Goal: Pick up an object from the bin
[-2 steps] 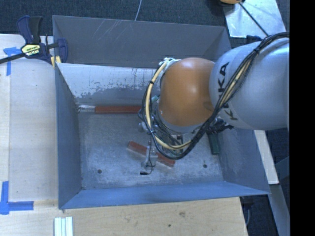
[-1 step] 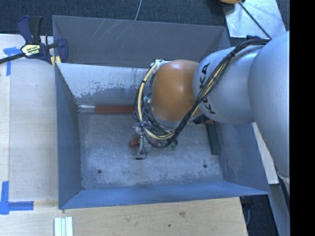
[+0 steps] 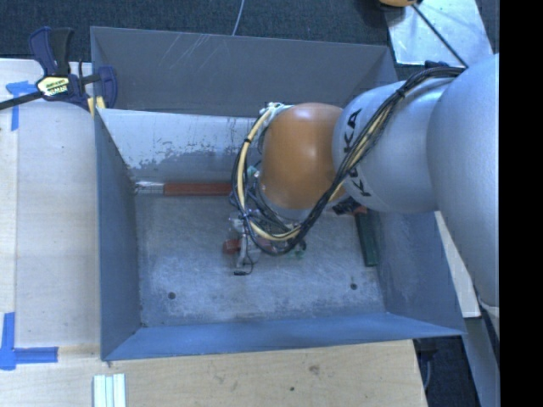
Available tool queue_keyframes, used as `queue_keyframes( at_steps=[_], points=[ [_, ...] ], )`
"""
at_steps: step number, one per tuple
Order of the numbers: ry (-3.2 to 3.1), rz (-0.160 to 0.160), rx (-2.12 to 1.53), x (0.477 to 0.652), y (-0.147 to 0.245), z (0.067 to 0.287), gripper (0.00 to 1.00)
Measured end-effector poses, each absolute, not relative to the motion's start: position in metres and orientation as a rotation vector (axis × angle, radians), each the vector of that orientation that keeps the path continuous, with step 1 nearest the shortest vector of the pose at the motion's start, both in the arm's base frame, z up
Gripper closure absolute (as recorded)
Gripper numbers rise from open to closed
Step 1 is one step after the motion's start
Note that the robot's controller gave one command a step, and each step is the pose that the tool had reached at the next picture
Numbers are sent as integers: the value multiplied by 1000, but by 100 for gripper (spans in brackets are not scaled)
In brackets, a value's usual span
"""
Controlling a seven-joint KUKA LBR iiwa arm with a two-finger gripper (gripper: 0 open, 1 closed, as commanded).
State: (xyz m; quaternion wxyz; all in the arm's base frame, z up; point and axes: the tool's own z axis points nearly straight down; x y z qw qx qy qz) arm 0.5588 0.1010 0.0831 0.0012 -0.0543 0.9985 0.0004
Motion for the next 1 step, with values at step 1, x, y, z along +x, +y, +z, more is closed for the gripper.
queue_keyframes(
  at_steps=[1],
  points=[
    [3135,1,-147,582,64,197,100]
  ],
)
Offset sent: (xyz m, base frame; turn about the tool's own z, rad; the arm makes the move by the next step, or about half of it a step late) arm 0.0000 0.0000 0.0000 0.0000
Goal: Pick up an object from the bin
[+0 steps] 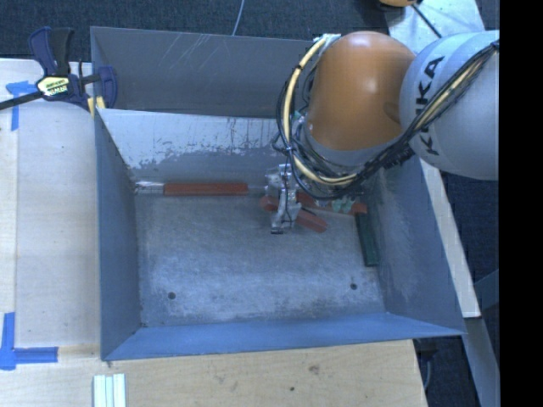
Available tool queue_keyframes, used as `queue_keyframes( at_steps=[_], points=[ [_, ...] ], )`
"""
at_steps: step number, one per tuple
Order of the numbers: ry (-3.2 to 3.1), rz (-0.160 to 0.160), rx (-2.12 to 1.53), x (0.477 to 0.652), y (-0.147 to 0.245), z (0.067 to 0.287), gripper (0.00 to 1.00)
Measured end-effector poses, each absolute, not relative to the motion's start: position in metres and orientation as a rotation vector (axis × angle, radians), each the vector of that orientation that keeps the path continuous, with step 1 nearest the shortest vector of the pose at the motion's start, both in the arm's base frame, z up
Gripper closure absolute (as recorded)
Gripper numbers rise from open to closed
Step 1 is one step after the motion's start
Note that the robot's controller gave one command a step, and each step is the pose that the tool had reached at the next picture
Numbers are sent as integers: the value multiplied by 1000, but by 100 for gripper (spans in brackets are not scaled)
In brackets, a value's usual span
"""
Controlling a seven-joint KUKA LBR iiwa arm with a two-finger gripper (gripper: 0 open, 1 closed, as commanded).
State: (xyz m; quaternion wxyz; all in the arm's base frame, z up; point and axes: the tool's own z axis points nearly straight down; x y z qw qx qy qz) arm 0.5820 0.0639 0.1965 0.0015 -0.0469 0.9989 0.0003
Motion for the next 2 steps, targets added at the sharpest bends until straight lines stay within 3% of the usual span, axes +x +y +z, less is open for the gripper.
queue_keyframes(
  at_steps=[1,2],
  points=[
    [3135,1,-147,582,64,196,100],
    [3137,1,-109,543,25,276,100]
  ],
)
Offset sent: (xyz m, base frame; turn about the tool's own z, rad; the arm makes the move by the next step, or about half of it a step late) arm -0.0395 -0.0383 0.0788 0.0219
